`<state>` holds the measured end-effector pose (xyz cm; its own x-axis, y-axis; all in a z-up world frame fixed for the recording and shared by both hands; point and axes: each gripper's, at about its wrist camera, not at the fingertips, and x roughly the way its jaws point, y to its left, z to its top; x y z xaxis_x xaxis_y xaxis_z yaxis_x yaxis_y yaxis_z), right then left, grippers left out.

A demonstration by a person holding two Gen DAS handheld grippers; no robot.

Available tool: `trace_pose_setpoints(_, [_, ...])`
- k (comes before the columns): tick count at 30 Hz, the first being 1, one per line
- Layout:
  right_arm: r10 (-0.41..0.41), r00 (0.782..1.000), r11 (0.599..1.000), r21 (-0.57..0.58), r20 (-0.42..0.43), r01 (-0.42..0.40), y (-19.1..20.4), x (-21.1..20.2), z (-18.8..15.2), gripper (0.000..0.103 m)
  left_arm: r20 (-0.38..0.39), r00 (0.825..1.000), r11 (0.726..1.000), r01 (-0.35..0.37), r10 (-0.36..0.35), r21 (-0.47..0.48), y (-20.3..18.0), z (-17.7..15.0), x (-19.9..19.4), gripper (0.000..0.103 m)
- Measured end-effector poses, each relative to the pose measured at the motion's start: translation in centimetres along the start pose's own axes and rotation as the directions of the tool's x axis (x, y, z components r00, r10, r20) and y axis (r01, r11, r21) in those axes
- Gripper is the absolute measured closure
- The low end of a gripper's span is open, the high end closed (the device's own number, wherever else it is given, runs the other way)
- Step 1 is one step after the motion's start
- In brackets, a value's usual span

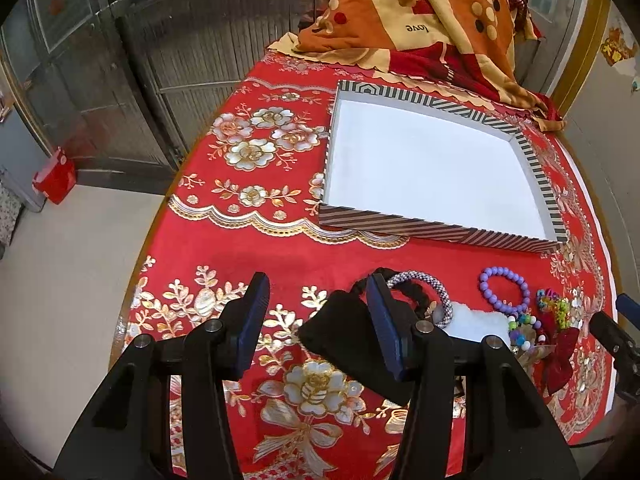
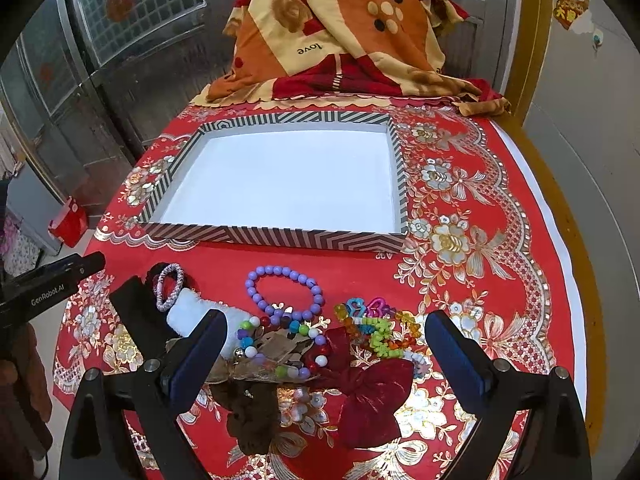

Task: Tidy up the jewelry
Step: 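Grasp the black fabric pouch with the left tool while the right tool grasps the purple bead bracelet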

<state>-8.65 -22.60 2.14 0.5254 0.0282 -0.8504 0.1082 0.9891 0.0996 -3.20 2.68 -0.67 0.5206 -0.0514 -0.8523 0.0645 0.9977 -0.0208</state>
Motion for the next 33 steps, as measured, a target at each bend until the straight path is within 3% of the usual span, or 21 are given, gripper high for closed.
trace_pose_setpoints(7, [0.031, 0.999, 0.999, -0.021, 0.025, -0.031, -1.3, -1.3, 0.0, 0.005, -0.047, 0.997, 0.998, 0.059, -0.059, 0.001, 1.8, -0.2, -0.6, 0.053])
trace_pose_setpoints(13, [0.057, 0.998, 0.997, -0.047, 0.013, -0.056, -1.6, -1.5, -0.2, 0.005, -0.137, 0.977, 0.986, 0.159, -0.165, -0.055, 3.1, -0.5, -0.1, 0.053])
trace_pose_setpoints(21, [0.127, 0.991, 0.990, -0.054, -0.028, -0.129, -1.3, 0.1, 0.0, 0.024, -0.179, 0.947, 0.953, 0.230, -0.266, -0.197, 3.6, -1.2, 1.3, 0.053])
trace_pose_setpoints(23, [0.150, 0.987, 0.986, -0.069, -0.052, -0.154, -0.8, 1.0, 0.6, 0.039, -0.190, 0.940, 0.945, 0.239, -0.282, -0.221, 3.5, -1.3, 1.8, 0.053])
trace_pose_setpoints(28, [0.178, 0.978, 0.970, -0.151, -0.107, -0.193, 1.0, 4.0, 2.1, 0.058, -0.224, 0.935, 0.947, 0.224, -0.276, -0.230, 2.9, -1.7, 3.0, 0.053])
trace_pose_setpoints(33, [0.170, 0.966, 0.948, -0.235, -0.194, -0.214, 2.3, 8.0, 2.6, 0.060, -0.241, 0.932, 0.944, 0.208, -0.271, -0.256, 2.6, -2.0, 4.1, 0.053])
